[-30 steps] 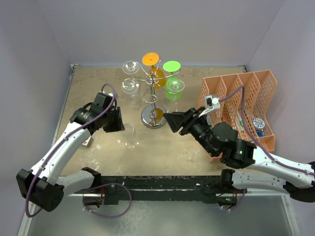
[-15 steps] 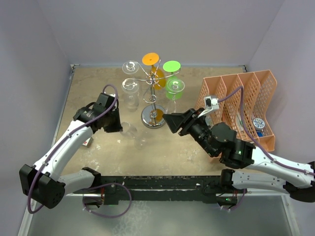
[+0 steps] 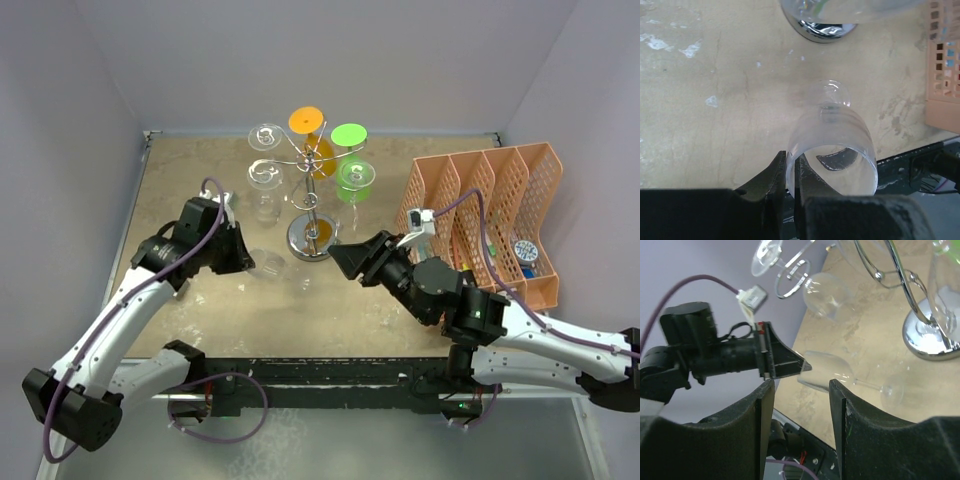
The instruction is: Place the wine glass upside down on the wine glass rack
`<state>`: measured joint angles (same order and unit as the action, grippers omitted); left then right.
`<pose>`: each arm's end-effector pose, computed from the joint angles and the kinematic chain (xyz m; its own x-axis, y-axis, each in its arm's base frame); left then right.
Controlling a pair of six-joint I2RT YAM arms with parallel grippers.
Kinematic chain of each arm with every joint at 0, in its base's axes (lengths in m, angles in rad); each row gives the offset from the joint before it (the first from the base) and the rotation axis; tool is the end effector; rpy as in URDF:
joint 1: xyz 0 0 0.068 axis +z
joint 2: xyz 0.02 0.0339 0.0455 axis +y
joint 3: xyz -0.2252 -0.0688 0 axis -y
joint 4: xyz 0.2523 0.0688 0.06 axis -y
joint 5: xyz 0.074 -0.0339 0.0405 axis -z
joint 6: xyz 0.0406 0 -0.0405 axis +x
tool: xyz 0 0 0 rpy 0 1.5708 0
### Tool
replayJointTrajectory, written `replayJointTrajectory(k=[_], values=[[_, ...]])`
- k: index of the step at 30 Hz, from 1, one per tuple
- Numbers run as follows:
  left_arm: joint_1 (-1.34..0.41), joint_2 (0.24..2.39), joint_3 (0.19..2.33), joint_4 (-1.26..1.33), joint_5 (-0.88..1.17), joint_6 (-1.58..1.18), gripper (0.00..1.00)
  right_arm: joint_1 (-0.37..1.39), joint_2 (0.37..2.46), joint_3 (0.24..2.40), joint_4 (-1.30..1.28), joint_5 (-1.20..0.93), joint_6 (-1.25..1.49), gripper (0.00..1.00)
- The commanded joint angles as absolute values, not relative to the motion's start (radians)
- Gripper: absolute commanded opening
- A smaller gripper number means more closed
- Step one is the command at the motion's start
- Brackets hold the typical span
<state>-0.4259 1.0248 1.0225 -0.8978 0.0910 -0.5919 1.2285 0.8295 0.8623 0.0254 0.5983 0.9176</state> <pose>0.2049 -0.0970 0.2757 -0.8503 -0.2244 -0.4761 -0.0139 0.9138 -0.4059 0.0972 0.2047 0.3541 -0.4564 0.6742 -0.5807 -0.3738 0.4469 0.8127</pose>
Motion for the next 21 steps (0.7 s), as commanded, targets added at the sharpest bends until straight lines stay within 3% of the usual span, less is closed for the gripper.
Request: replayJointTrajectory(k=[1, 11, 17, 21], values=[[-0.426, 0.948, 0.985, -0.739, 0.214, -0.621, 0.04, 1.230, 0.799, 0.833, -0.021, 0.625, 1.091, 0.50], [-0.426, 0.816, 0.796, -0.432, 0.278, -0.706, 0.03, 1.223, 0.857, 0.723, 0.082, 0.491, 1.432, 0.45], [-0.426, 0.761, 0.755, -0.368, 0.262, -0.714, 0.03, 1.068, 0.924, 0.702, 0.137, 0.310, 1.567, 0.39], [-0.426, 0.747, 0.731, -0.337, 0.260, -0.718, 0.03, 1.029, 0.948, 0.677, 0.164, 0.272, 1.675, 0.40]])
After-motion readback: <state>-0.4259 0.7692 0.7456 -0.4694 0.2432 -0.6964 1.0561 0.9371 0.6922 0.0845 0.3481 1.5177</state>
